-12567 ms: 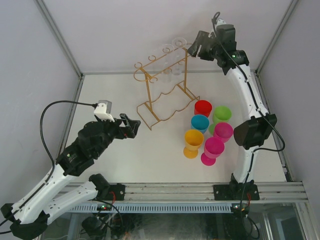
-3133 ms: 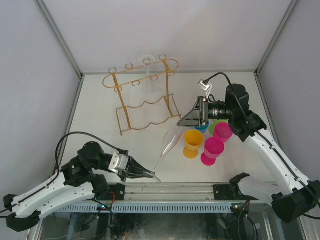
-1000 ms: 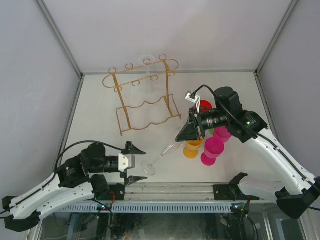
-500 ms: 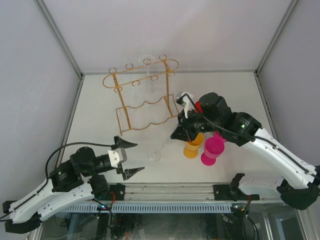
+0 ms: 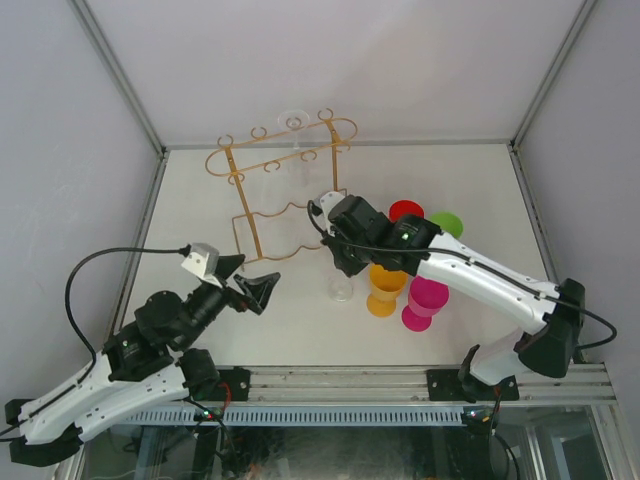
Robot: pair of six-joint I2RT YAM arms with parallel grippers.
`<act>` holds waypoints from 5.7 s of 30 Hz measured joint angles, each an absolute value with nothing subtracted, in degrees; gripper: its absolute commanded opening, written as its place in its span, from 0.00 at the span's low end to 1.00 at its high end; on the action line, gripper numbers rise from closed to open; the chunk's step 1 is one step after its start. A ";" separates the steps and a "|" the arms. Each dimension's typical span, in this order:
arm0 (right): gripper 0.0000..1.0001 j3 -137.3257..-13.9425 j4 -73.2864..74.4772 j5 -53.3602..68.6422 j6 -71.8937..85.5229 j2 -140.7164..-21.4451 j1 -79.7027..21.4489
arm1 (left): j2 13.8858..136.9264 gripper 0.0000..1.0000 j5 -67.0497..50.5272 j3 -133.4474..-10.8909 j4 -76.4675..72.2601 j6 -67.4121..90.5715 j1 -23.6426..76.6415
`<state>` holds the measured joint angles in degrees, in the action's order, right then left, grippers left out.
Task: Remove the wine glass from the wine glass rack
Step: Place the wine glass at the center of the board, then pick up the wine glass from the wine rack, then place the wine glass at the center of the board.
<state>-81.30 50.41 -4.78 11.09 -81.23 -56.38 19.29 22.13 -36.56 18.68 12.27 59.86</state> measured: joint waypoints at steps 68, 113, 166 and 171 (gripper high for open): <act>0.45 -130.26 27.14 7.18 31.53 -113.73 -31.99 | 17.63 1.00 37.32 -36.56 22.04 26.46 59.86; 0.35 -138.93 28.49 16.03 40.25 -124.86 -29.74 | 16.45 1.00 37.56 -36.56 23.73 26.37 59.86; 0.00 -132.86 10.28 17.15 64.10 -125.05 -27.00 | 15.64 1.00 37.39 -36.56 24.62 26.61 59.86; 0.00 -133.78 8.86 16.58 62.19 -125.05 -24.86 | 15.64 1.00 37.36 -36.56 24.62 26.85 59.86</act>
